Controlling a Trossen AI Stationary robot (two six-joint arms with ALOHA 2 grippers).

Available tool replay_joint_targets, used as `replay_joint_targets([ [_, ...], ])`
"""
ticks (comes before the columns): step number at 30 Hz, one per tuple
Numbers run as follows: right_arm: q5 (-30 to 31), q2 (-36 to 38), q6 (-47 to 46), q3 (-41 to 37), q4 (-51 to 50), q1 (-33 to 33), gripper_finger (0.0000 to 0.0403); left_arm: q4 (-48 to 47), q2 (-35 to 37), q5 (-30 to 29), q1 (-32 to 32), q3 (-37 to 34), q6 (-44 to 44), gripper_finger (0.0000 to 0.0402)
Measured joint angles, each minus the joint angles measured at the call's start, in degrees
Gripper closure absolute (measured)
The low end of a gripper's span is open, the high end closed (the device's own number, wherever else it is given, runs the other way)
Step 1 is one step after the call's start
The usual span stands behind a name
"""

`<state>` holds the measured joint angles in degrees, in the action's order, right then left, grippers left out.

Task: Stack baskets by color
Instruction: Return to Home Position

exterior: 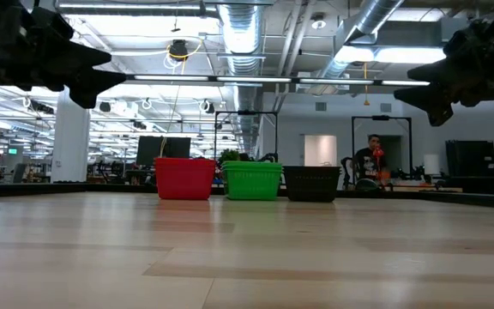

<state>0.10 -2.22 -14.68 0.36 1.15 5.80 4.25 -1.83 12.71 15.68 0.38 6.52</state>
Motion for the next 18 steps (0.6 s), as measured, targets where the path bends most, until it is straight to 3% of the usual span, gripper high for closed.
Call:
replay_joint_targets([
  [6, -0.02, 0.0, -0.73, -0.02, -0.11, -0.12, 0.0143, -1.14, -0.04, -4.5, 0.02, 0.02, 4.07, 0.0145],
  [18, -0.09, 0.0, -3.3, -0.04, -0.19, -0.15, 0.0143, -1.03, -0.02, -4.55, 0.02, 0.02, 6.65, 0.0145],
])
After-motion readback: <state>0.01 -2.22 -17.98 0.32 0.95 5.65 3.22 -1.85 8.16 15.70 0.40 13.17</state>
